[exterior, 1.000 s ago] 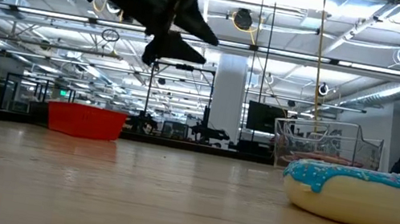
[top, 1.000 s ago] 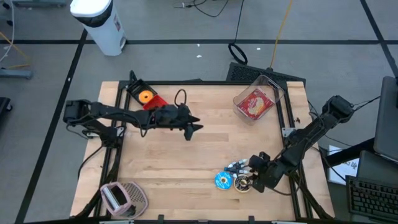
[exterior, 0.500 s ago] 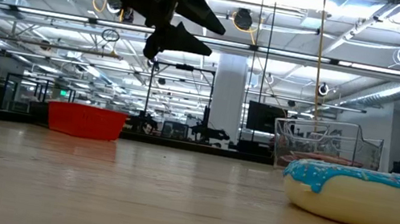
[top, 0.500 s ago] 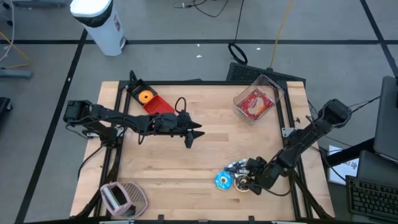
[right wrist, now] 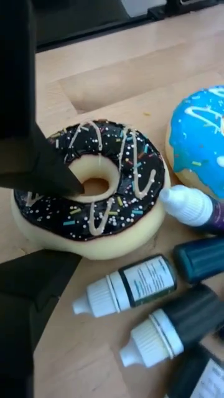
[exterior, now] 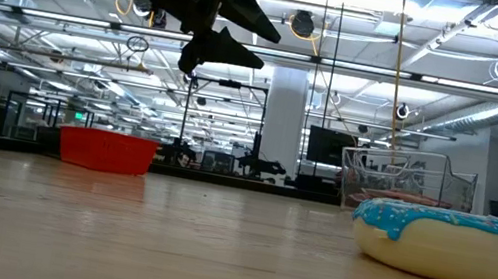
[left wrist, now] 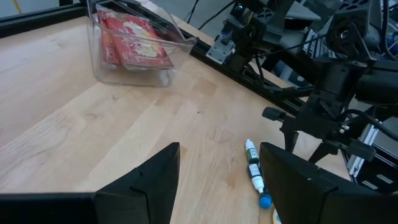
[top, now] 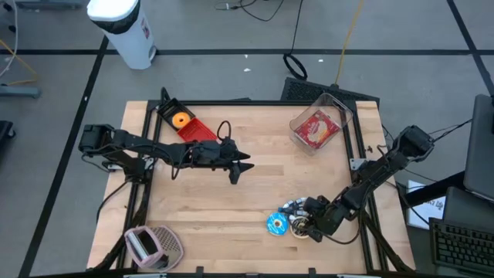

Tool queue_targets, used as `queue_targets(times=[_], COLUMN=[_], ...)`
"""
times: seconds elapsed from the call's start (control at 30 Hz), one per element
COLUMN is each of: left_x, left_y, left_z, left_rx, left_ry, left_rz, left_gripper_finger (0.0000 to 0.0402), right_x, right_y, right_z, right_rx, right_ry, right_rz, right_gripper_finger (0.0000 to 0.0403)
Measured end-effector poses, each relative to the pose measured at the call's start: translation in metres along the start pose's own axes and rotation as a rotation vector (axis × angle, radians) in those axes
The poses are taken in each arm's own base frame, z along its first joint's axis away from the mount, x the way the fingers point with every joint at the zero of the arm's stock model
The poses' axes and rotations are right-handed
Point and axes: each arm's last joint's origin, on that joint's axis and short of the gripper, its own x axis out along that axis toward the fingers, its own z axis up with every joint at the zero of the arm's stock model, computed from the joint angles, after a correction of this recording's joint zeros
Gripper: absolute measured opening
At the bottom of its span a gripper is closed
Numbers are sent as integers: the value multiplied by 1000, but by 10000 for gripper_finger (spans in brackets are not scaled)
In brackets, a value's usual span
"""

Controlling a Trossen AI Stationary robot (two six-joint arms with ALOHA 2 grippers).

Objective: Pick & Place Food Item
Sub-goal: Put the black donut into the black bin

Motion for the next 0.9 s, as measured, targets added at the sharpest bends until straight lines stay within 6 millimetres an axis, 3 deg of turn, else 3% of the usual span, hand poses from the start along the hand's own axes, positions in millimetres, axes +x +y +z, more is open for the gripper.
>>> queue_targets(times=[0.2, 0.43, 0.63, 0.77, 0.9], left_x=[0, 0, -1, -1, -1], left_y=[0, -1, -5, -7, -8], left_z=[0, 0, 1, 5, 9], left_rx=[0, 0, 1, 15, 49], left_ry=[0, -2, -27, -63, -117], left_rz=[0, -4, -29, -47, -34], left_gripper_finger=[223, 223, 223, 223, 223], right_x=[-9, -40, -59, -61, -57], right_y=[4, 13, 13, 5, -15], right_z=[1, 8, 22, 37, 55], right_rx=[3, 1, -138, -269, -366], right_ry=[83, 55, -288, -576, -830], right_rz=[74, 229, 187, -27, -325], right_gripper_finger=[85, 54, 48, 48, 47])
